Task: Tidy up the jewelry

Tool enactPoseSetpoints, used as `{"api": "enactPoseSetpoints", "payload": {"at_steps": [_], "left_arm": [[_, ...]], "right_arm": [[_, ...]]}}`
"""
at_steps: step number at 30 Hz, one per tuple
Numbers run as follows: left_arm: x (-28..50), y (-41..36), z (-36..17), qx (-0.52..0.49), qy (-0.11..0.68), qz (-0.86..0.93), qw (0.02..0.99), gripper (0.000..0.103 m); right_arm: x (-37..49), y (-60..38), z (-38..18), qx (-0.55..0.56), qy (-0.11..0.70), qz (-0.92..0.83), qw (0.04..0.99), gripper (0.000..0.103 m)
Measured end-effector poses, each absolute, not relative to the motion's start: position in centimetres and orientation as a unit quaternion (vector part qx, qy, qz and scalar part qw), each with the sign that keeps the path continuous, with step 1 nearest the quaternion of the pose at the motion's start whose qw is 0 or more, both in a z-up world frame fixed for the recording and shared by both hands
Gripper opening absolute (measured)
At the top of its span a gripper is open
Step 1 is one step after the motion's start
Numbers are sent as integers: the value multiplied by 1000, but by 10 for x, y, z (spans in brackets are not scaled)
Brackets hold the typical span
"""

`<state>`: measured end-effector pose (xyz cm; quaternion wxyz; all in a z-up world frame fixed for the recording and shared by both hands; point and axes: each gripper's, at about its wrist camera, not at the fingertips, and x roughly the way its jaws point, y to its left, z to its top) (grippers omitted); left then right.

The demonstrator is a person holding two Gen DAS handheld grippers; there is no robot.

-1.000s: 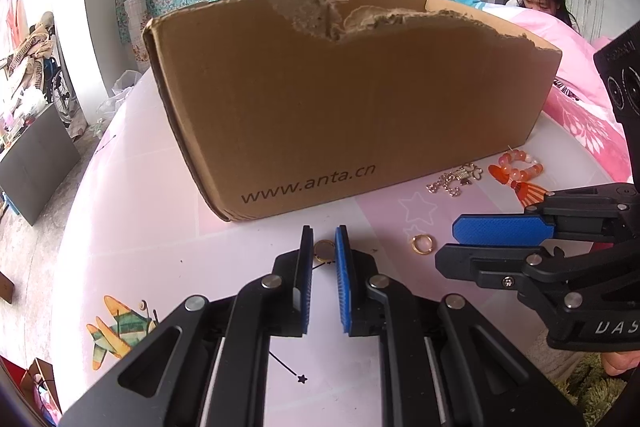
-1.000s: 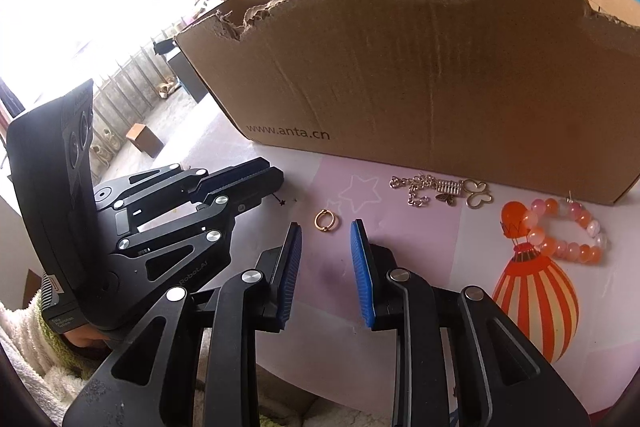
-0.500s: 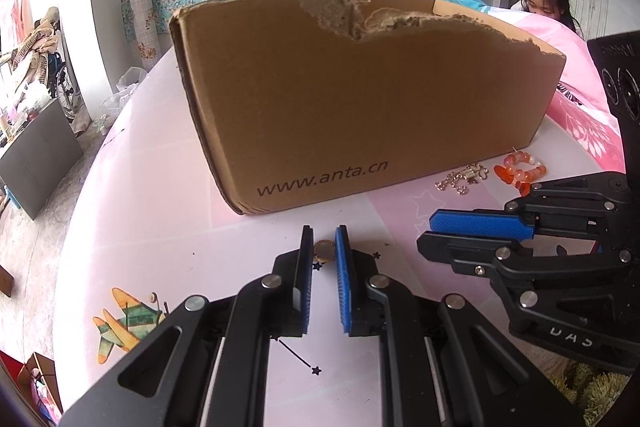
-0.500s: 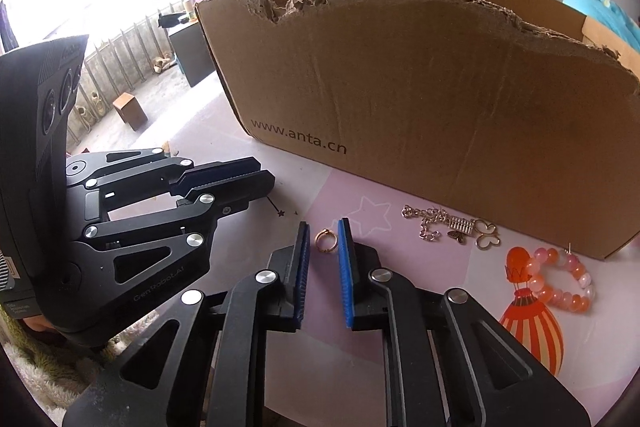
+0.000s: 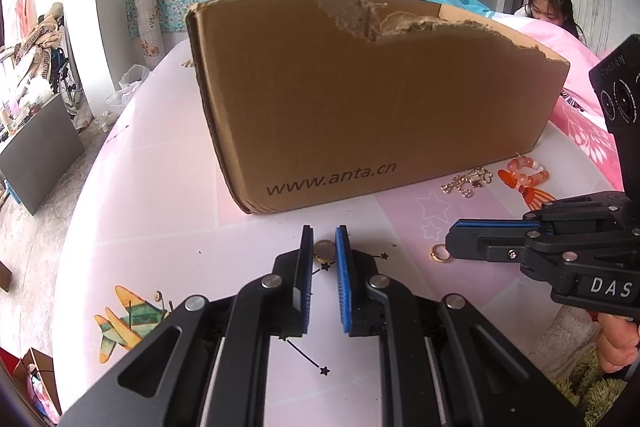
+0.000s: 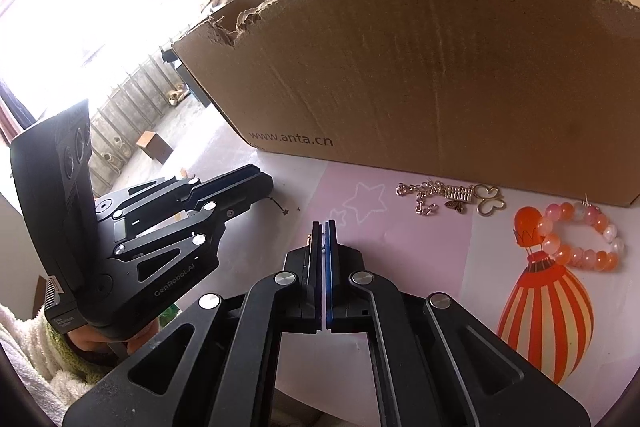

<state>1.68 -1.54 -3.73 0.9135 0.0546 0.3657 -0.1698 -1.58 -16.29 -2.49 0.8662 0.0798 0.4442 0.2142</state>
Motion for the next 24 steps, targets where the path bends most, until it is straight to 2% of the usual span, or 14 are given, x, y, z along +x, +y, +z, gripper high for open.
{"api": "enactPoseSetpoints", "payload": {"at_steps": [8,15,24], "left_arm": [[17,-12,-37,52,366,-167,914,11],[17,-13,-36,49,368,-163,914,11],[18,-15,-36,50,368,-158,915,11]], "right_arm": [[-21,-156,-26,61,455,207,864,0],[-13,-144,-27,66,468,228,851,9],[0,-152,-29,86,464,217,854,6]]}}
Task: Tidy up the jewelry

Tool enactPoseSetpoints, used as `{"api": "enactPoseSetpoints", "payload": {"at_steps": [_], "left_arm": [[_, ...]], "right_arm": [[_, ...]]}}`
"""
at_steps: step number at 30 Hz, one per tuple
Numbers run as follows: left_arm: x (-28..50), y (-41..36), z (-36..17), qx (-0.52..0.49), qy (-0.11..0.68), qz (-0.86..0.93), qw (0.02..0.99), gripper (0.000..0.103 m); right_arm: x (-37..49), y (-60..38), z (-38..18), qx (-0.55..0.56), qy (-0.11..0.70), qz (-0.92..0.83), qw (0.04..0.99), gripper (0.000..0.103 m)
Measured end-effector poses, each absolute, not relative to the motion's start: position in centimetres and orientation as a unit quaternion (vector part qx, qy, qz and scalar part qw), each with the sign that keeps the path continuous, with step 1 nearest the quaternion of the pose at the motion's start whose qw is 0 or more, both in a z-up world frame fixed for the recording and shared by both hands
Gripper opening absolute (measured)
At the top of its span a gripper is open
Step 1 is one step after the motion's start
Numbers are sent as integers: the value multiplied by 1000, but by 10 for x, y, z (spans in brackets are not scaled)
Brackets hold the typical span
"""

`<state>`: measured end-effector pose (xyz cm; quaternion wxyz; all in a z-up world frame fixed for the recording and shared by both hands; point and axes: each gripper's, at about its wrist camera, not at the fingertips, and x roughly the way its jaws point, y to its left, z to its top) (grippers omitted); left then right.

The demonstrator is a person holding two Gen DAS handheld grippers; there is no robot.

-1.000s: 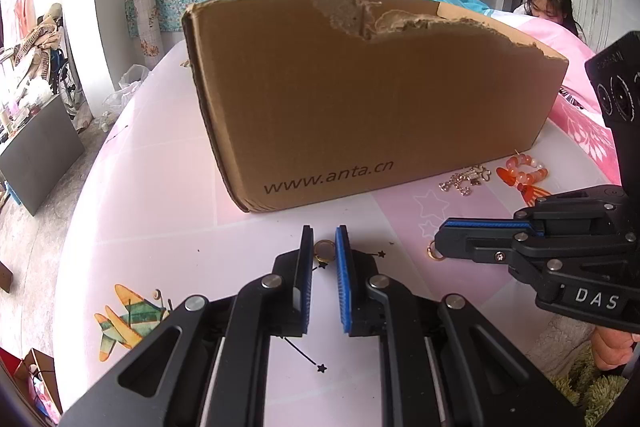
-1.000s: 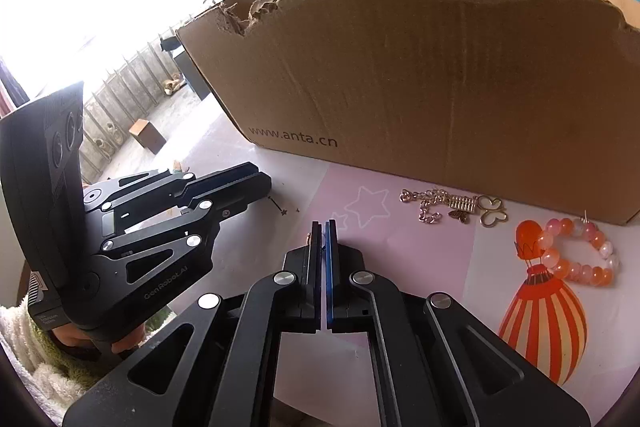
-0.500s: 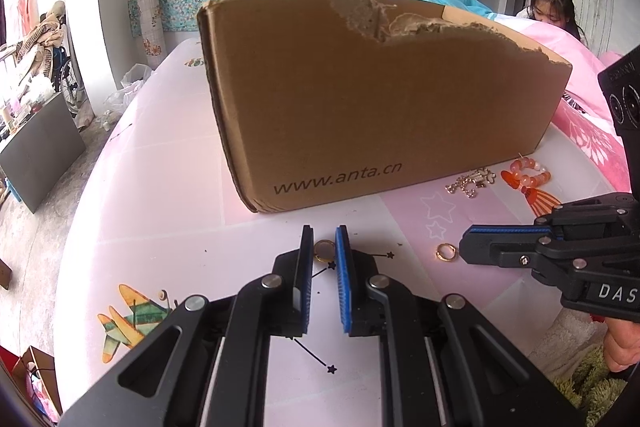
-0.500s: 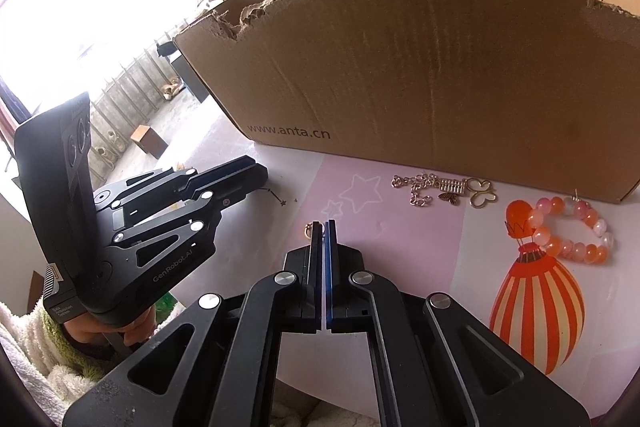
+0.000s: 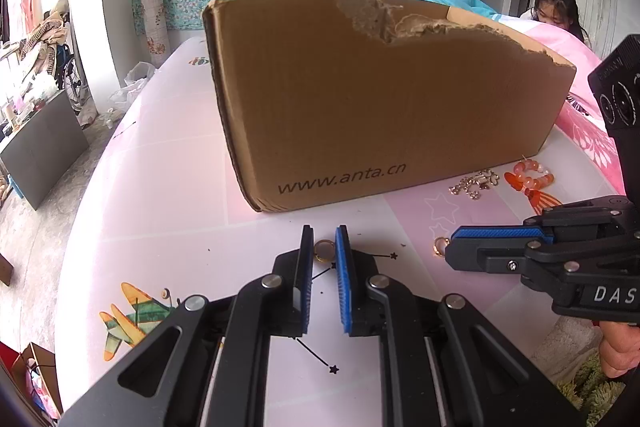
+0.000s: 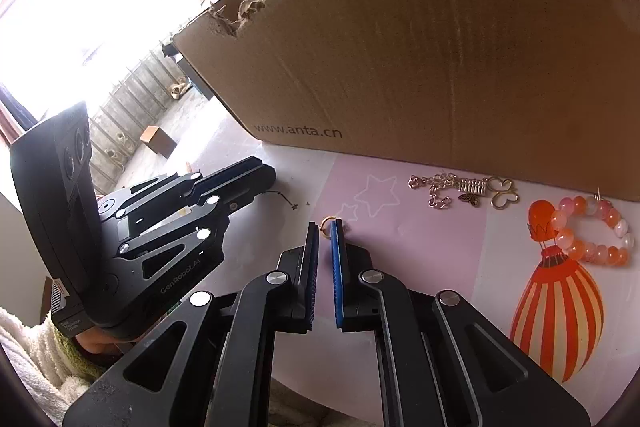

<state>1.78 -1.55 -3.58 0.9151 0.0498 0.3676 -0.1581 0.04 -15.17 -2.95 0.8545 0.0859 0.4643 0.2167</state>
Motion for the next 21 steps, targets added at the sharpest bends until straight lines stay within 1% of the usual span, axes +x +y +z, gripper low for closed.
{"api": "enactPoseSetpoints", "payload": {"at_steps": [4,8,9,16,21], "left_arm": [[18,-15,-36,50,368,-160,915,11],[20,-15,-36,50,367,-159,915,11],[20,-15,-35,50,368,-159,915,11],[22,-14,-36,47,369,-161,914,11],[25,-17,-36,50,368,-158,915,11]], "right_arm": [[3,-154,-29,93,462,215,856,9],[0,-149,-27,82,453,207,863,24],[-2,-149,-26,76,452,204,865,25],[-6,-136,-25,55,453,209,865,27],[-3,-127,-28,29,446,198,873,24]]}}
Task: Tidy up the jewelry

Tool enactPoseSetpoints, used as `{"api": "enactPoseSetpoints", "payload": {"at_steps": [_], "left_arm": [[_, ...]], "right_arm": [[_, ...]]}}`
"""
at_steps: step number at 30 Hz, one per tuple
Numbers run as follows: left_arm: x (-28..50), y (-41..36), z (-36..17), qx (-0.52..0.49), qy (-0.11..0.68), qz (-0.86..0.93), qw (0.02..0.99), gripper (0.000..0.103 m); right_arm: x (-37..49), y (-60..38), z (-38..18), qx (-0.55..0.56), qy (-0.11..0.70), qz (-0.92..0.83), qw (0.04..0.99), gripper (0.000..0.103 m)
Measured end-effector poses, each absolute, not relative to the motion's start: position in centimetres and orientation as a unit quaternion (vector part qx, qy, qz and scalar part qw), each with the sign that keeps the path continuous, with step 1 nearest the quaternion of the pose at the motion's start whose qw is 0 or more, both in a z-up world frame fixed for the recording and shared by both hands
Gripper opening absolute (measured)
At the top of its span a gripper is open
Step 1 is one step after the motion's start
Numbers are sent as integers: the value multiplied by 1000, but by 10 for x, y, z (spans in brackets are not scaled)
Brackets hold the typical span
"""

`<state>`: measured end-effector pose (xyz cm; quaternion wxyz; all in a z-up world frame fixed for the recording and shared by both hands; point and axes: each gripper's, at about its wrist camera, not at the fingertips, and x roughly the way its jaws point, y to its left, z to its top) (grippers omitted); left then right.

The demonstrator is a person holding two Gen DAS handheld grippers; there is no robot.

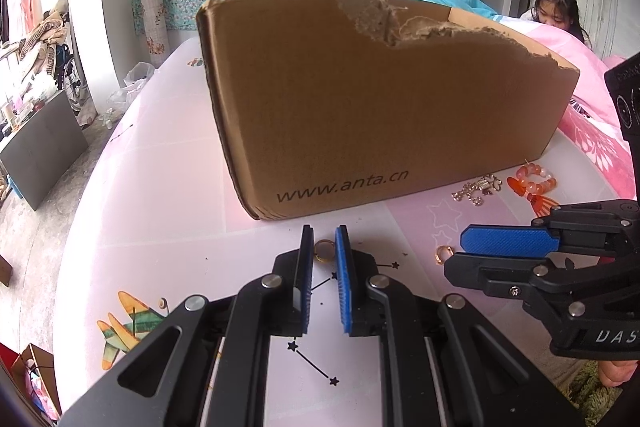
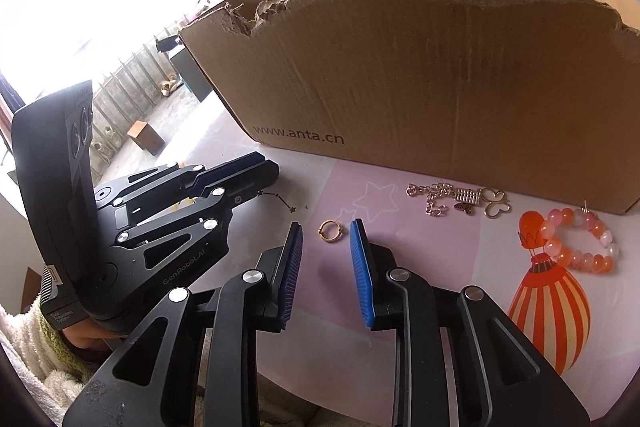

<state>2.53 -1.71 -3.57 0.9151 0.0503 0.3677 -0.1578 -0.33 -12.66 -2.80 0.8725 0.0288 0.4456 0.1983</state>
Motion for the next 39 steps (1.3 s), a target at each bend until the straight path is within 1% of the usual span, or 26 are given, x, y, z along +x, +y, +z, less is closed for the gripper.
{"api": "enactPoseSetpoints", "payload": {"at_steps": [13,14,15,16,21,28,29,30,39], "left_arm": [[25,-21,-34,55,372,-143,915,11],[25,-21,-34,55,373,-143,915,11],[25,-22,-34,56,373,-143,915,11],[25,-22,-34,57,373,-142,915,11],[25,-21,-34,51,373,-143,915,11],[29,-9,-33,16,378,-156,912,11],[29,-9,-33,13,379,-158,912,8],[28,-8,-33,12,380,-160,911,7],[13,-4,-25,20,372,-170,912,7]], "right_arm": [[-11,-97,-32,-109,403,213,884,23],[-10,-91,-34,-116,400,217,883,20],[-13,-92,-33,-118,401,221,881,11],[-15,-90,-34,-120,401,222,881,10],[-17,-101,-29,-97,404,227,881,10],[-14,-129,-17,-49,403,220,887,10],[-16,-132,-15,-42,400,221,888,10],[-16,-134,-13,-36,398,222,889,10],[-18,-152,-2,-10,384,227,895,10]]}}
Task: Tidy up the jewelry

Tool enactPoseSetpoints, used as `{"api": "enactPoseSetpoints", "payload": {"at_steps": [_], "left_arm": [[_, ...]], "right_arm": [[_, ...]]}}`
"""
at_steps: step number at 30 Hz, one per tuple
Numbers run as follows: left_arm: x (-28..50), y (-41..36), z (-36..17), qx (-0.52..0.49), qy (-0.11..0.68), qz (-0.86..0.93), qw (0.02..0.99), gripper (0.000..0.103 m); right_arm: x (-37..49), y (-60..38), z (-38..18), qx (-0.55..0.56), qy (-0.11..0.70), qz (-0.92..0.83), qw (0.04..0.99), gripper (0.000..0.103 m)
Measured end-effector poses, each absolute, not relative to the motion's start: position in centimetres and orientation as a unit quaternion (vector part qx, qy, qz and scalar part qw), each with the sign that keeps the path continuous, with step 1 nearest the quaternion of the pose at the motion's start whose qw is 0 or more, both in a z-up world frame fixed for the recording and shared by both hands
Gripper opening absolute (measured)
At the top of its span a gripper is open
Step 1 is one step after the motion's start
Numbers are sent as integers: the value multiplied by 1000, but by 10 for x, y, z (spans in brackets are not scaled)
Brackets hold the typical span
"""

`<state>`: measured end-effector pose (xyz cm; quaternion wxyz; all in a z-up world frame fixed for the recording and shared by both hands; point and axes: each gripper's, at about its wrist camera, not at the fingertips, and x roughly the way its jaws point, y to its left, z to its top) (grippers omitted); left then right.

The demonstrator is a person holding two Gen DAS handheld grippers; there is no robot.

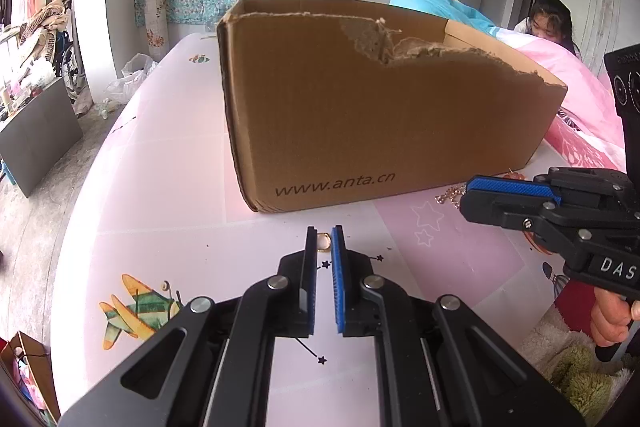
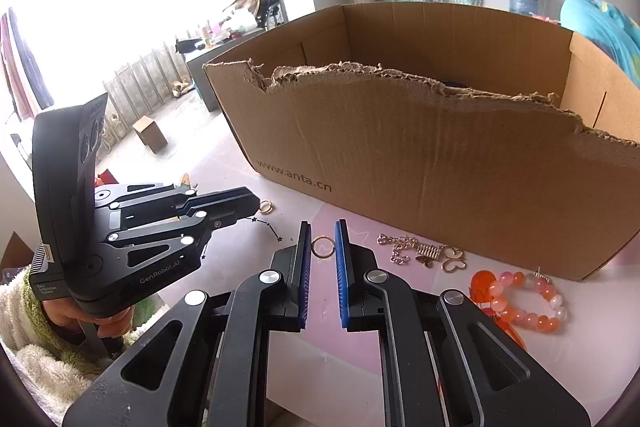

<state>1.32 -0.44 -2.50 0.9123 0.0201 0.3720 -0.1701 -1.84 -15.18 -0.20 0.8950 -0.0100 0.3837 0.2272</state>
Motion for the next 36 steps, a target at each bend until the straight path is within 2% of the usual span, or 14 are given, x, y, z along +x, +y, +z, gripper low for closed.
{"api": "enactPoseSetpoints", "payload": {"at_steps": [4,6,8,16,23,29,31,36], "left_arm": [[11,-5,-22,28,379,-167,910,8],[12,-4,-21,26,379,-162,911,21],[14,-3,-23,19,385,-158,909,26],[19,-6,-30,-6,392,-159,906,26],[19,-22,-32,32,375,-139,916,26],[16,-23,-35,56,362,-124,922,19],[15,-22,-35,59,360,-119,924,11],[14,-19,-34,60,361,-119,923,10]], "right_arm": [[-20,-152,-4,-8,382,227,896,10],[-20,-153,-6,-5,384,228,895,10],[-20,-153,-8,-5,388,226,894,10],[-18,-159,-4,2,391,215,895,10],[-16,-155,-8,14,402,210,891,10],[-13,-155,-6,18,402,207,892,10],[-13,-156,-7,21,404,208,891,10],[-15,-159,-5,23,400,209,892,10]]}}
